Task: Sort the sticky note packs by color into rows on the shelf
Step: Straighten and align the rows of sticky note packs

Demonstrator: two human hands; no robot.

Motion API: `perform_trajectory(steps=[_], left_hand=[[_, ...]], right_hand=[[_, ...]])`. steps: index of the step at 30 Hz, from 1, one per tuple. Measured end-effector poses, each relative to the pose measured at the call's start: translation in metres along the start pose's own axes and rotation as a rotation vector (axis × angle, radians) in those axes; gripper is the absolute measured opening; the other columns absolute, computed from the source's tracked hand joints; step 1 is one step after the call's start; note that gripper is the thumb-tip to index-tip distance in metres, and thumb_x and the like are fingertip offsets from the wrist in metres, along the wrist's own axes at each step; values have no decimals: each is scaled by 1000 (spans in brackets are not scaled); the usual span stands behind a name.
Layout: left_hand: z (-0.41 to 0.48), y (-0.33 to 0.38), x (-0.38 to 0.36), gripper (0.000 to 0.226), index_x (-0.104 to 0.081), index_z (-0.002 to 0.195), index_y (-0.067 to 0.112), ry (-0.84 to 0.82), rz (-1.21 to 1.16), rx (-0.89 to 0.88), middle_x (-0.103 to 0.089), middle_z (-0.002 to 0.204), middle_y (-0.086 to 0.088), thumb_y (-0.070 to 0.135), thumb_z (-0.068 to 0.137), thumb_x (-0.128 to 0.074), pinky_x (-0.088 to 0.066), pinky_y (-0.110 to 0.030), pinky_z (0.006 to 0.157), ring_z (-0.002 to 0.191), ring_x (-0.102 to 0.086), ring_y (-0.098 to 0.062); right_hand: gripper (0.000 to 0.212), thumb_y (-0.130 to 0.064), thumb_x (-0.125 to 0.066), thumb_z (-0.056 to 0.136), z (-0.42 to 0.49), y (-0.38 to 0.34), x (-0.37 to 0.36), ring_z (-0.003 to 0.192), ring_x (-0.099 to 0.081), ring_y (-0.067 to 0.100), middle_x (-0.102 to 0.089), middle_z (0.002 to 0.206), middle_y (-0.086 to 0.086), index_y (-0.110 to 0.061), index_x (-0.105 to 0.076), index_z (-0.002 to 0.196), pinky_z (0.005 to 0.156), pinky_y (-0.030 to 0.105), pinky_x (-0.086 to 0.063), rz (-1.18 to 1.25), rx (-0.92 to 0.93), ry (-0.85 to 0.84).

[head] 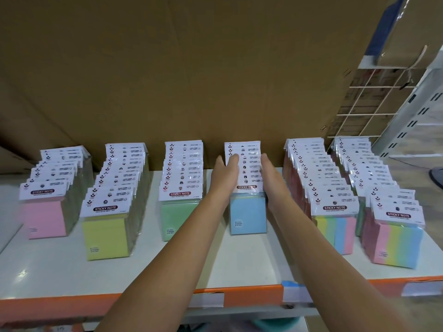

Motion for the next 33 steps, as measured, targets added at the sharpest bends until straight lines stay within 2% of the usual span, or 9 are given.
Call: perform_trajectory(steps=[2, 5, 10, 12, 15, 20, 23, 27, 33], left_hand=[[-3, -5, 3, 60, -45, 140, 18, 18, 67, 17, -63, 130, -4, 51, 90, -41, -50, -42, 95, 115, -62, -21], [-17, -11, 3, 38, -58, 119, 29, -2, 36, 1, -73, 95, 13, 50, 92, -42, -49, -23, 61, 79, -69, -2], [-29, -11, -2, 31, -58, 121, 30, -36, -116, 26, -74, 96, 11, 43, 96, -45, -52, -22, 61, 76, -72, -5], [-37, -12, 1, 33, -53, 126, 29, 31, 1, -18, -71, 106, 11, 43, 97, -44, -44, -19, 58, 80, -67, -3], [-59, -29, 2, 37, -46, 133, 26, 66, 124, -90, -62, 127, 5, 39, 99, -45, -47, -24, 71, 101, -61, -13], [-98, -63, 9, 67, -32, 141, 25, -99, 355, -290, -49, 135, 2, 14, 86, -68, -50, -18, 89, 121, -52, -13], [-96, -70, 13, 87, -17, 152, 22, -115, 608, -307, -42, 141, -3, 8, 84, -69, -49, -33, 100, 129, -44, -17], [-89, -65, 15, 73, -22, 151, 17, -60, 728, -362, -44, 141, -7, 7, 91, -61, -44, -39, 103, 130, -43, -21], [-92, -68, 17, 64, -30, 149, 17, -59, 722, -394, -48, 138, -5, 14, 93, -60, -44, -40, 103, 128, -45, -21]], right_hand=[[45, -59, -40, 96, -6, 5, 4, 89, -75, 15, -77, 100, -4, -29, -68, 116, 69, 28, -57, 5, 19, -18], [45, -59, -42, 95, -16, 15, 1, 93, -75, 18, -76, 106, -3, -31, -63, 123, 77, 36, -60, -14, 45, -44], [41, -49, -40, 102, -28, 11, -2, 102, -72, 21, -72, 118, 0, -28, -56, 132, 89, 43, -57, -25, 58, -63], [34, -41, -44, 103, -40, 10, 2, 101, -72, 15, -71, 121, -3, -26, -56, 131, 83, 35, -58, -96, 108, -50], [31, -31, -51, 101, -69, 20, 15, 98, -65, -10, -66, 119, -20, -31, -53, 132, 71, 8, -51, -280, 236, -9], [64, -22, -63, 94, -105, 38, 34, 125, -40, -19, -45, 143, -28, -38, -33, 149, 97, 2, -33, -677, 320, -83], [67, -17, -65, 92, -106, 39, 34, 131, -43, -2, -47, 148, -14, -31, -34, 150, 105, 18, -36, -795, 338, -16], [64, -18, -67, 92, -104, 36, 32, 132, -47, 9, -51, 146, -6, -25, -37, 148, 109, 33, -43, -828, 350, 47], [65, -24, -69, 91, -106, 36, 33, 130, -47, 9, -52, 144, -7, -28, -36, 147, 107, 35, -45, -861, 376, 23]])
Point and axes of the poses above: each hand's wrist, its own z-axis towards the middle knuckle, its own x-axis out of the back of the hand, y = z × x, the point moved 4 cm from there along z, towards the middle knuckle
